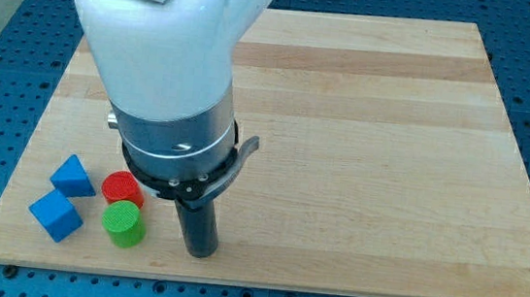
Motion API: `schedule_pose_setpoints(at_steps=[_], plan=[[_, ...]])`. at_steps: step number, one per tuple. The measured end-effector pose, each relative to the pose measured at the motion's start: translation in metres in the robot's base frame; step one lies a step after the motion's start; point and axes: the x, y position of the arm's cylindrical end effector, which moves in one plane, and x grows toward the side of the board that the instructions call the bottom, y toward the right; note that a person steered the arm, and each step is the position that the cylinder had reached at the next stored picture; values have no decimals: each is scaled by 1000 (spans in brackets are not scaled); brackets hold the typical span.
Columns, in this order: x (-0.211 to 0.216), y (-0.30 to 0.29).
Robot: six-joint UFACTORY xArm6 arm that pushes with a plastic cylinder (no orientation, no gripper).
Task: Push the green circle closer to blue cube
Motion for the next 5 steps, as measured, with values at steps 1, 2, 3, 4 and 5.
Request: schedule_pose_setpoints(at_steps=[1, 2, 3, 4, 5], plan=[[1, -19], [1, -39], [1, -41], [1, -44], [-1, -59]])
